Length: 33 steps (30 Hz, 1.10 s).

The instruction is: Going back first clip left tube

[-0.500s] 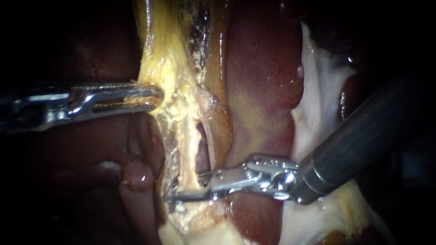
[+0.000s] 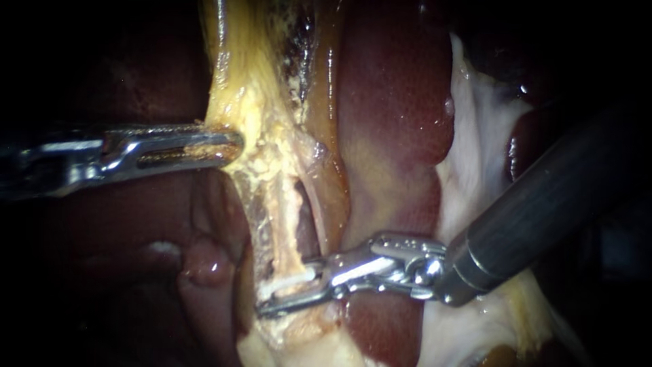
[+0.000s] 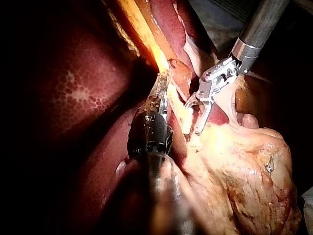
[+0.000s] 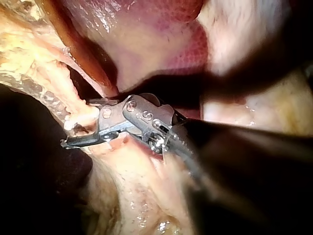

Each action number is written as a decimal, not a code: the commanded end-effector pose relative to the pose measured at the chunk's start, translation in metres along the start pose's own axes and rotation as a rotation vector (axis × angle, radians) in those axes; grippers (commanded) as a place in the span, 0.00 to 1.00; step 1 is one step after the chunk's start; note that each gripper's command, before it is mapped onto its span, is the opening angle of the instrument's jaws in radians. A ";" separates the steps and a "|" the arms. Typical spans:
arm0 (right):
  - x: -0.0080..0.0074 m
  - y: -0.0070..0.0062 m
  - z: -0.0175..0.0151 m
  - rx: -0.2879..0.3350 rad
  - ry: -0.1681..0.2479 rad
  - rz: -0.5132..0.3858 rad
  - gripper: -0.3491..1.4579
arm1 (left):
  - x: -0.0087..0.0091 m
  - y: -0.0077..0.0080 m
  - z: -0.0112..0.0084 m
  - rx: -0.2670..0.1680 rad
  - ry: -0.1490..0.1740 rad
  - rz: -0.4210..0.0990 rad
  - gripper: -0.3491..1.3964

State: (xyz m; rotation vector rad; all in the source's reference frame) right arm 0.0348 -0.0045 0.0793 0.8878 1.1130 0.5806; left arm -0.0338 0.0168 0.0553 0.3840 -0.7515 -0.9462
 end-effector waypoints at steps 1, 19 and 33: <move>0.0001 0.0000 -0.0002 -0.002 0.011 -0.048 0.52 | 0.0000 0.0000 0.0000 0.000 0.000 0.000 0.00; 0.0049 -0.0017 -0.0124 -0.073 0.043 -0.330 0.52 | 0.0001 0.0002 -0.0001 0.002 0.000 0.001 0.00; 0.0088 -0.0047 -0.0162 -0.087 0.078 -0.497 0.52 | 0.0017 0.0015 0.0023 -0.009 -0.007 0.011 0.00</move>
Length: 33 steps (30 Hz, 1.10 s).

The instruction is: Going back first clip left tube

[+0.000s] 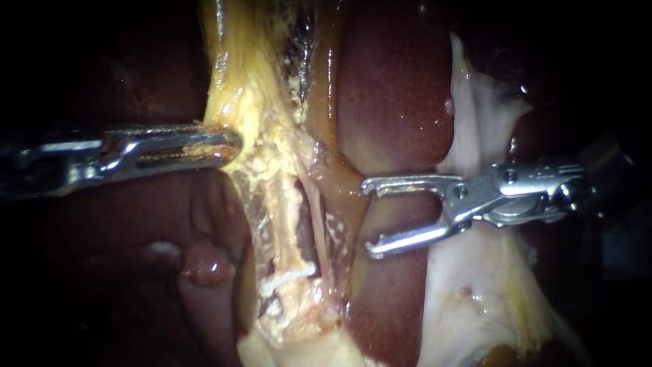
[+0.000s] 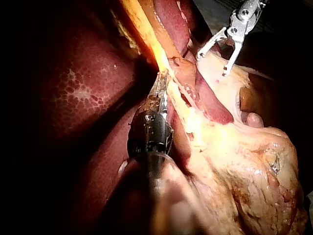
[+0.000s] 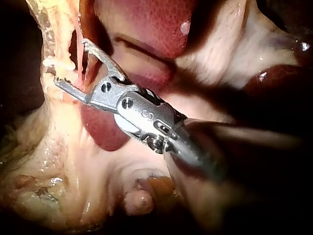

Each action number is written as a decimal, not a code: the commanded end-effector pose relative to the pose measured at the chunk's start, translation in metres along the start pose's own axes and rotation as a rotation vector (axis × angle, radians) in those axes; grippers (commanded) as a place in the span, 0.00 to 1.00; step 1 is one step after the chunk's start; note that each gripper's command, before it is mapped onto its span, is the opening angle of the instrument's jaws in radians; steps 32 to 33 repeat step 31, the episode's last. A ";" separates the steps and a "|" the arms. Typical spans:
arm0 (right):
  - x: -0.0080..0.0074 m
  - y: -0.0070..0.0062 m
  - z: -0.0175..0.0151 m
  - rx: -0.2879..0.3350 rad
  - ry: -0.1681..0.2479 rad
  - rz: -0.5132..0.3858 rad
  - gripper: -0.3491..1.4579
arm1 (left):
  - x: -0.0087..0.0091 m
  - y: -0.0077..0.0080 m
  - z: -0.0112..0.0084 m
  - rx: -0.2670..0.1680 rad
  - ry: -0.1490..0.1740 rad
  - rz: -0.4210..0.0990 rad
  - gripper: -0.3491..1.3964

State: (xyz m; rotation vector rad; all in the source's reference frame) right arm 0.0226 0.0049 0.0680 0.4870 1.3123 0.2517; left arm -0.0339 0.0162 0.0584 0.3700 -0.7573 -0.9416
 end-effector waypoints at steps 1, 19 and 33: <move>-0.0001 0.0001 0.0000 0.001 -0.002 -0.007 0.52 | 0.0005 0.0003 0.0006 0.001 0.007 0.010 0.00; 0.0004 -0.0003 -0.0002 0.000 -0.001 -0.071 0.52 | 0.0033 0.0022 0.0075 0.000 0.078 -0.005 0.00; 0.0005 -0.0003 -0.0005 0.001 -0.001 -0.088 0.52 | 0.0033 0.0022 0.0074 0.001 0.078 -0.005 0.00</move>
